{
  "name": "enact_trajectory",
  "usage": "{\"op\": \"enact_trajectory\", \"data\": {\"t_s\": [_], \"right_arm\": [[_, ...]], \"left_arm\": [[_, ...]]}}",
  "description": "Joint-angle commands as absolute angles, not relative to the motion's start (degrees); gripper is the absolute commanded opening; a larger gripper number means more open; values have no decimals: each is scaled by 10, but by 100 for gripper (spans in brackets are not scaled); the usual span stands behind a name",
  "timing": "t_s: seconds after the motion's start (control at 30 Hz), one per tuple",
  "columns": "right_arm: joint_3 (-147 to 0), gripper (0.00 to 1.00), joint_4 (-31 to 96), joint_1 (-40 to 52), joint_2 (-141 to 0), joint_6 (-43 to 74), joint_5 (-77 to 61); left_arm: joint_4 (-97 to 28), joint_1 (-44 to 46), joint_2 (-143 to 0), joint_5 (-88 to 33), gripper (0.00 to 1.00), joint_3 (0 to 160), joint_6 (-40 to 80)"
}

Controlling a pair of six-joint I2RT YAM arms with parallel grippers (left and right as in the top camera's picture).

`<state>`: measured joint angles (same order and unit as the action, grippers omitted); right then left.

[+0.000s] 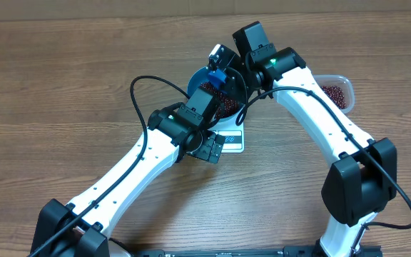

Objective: Scoop item into bowl and weigh 150g on scale

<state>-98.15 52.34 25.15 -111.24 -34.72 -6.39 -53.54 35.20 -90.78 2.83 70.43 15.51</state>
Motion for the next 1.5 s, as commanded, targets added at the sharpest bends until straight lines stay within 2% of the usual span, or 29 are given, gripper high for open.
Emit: {"op": "enact_trajectory", "data": {"t_s": [0.0, 0.3, 0.6, 1.0, 1.47], "right_arm": [[-986, 4, 526, 250, -1131, -350, -60], [-986, 4, 546, 250, -1147, -343, -81], [-987, 4, 550, 250, -1147, -270, -154], [-988, 4, 549, 250, -1144, -192, -182], [-992, 4, 561, 181, -1143, -133, -376]], "left_arm": [[-535, 353, -907, 36, 100, 699, 154], [-535, 353, -907, 36, 100, 699, 154], [-535, 353, -907, 36, 100, 699, 154], [-535, 353, -907, 36, 100, 699, 154], [-535, 353, -907, 36, 100, 699, 154]]}}
